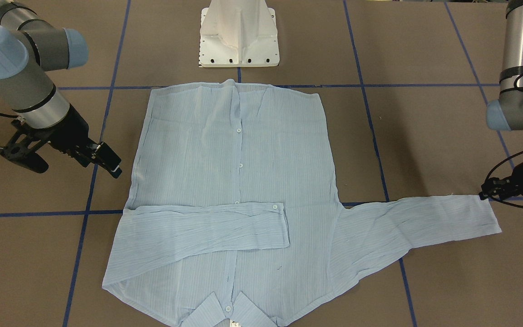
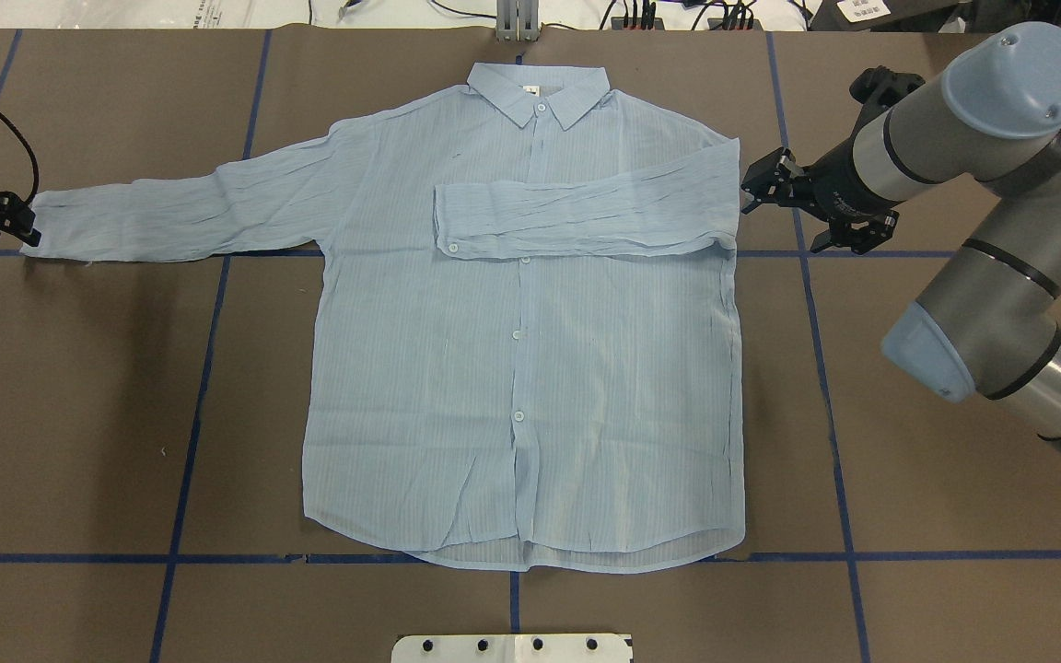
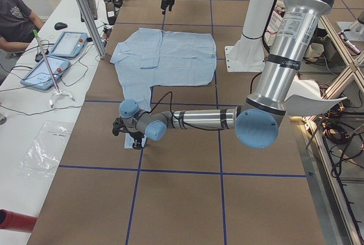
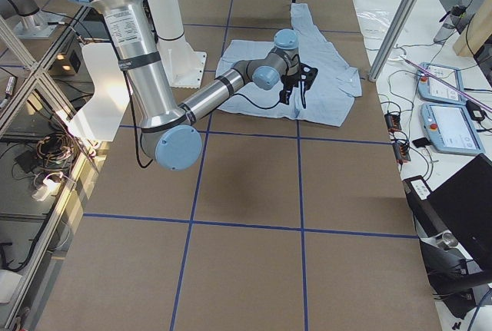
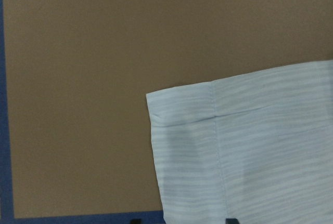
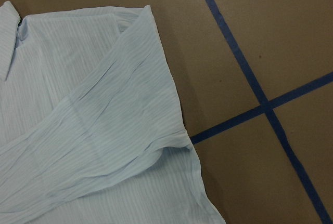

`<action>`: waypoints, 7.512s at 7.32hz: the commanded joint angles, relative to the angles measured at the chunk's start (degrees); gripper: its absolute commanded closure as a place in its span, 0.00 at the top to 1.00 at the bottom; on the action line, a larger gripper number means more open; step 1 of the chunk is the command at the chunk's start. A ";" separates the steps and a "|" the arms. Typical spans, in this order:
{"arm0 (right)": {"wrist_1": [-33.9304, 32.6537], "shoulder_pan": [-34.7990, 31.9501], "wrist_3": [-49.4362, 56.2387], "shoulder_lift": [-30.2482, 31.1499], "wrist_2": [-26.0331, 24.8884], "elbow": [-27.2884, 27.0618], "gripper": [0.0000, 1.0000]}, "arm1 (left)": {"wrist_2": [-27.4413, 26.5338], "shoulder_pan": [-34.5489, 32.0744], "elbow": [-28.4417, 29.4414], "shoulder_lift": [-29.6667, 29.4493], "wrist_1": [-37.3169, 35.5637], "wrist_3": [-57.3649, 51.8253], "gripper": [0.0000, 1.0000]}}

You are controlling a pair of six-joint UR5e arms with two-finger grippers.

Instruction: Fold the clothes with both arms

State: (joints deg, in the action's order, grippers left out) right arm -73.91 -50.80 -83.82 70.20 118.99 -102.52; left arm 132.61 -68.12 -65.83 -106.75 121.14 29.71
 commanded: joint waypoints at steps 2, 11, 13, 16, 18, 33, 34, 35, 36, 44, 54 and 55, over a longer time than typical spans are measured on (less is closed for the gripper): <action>0.00 0.00 -0.03 0.02 -0.43 -0.14 0.99 | 1.77 0.00 1.66 -0.12 1.46 0.70 0.62; 0.00 0.00 -0.03 0.11 -0.34 -0.14 0.99 | 1.77 0.18 5.01 -1.27 4.81 2.02 0.49; 0.00 -0.08 0.06 0.11 -0.34 -0.05 0.99 | 1.77 0.27 5.10 -1.27 4.81 2.02 0.49; 0.00 -0.08 -0.03 0.20 -0.34 -0.05 0.99 | 1.77 0.27 5.54 -1.27 4.81 2.02 0.49; 0.00 -0.08 0.06 0.20 -0.34 -0.14 0.99 | 1.77 0.44 5.45 -1.27 4.81 2.10 0.47; -0.09 -4.83 10.78 6.26 0.54 0.74 0.99 | -12.94 28.09 -6.02 -37.85 4.90 70.54 0.00; 0.00 -4.92 10.69 6.87 0.45 0.74 0.99 | -15.69 30.82 -1.54 -42.88 4.99 72.14 0.00; 0.00 -5.09 10.78 6.96 0.45 0.74 0.99 | -18.85 32.94 -0.62 -44.41 4.90 72.59 0.00; 0.00 -5.09 10.78 7.23 0.45 0.74 0.99 | -19.66 33.74 -0.61 -44.51 4.99 72.68 0.00; 0.52 -3.79 8.85 9.24 0.63 -2.14 1.00 | -24.07 36.74 -2.88 -46.01 4.29 72.24 0.86; -0.53 39.82 -41.25 17.60 -30.84 -18.77 0.96 | -26.70 31.29 -43.32 -18.06 -11.97 54.57 0.82; -0.62 39.99 -41.60 17.60 -30.92 -18.16 0.96 | -26.70 31.20 -43.68 -17.97 -11.98 54.57 0.82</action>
State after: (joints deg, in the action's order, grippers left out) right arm -74.41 -11.22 -124.68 87.61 88.41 -121.18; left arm 106.23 -36.83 -109.01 -124.90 109.26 84.30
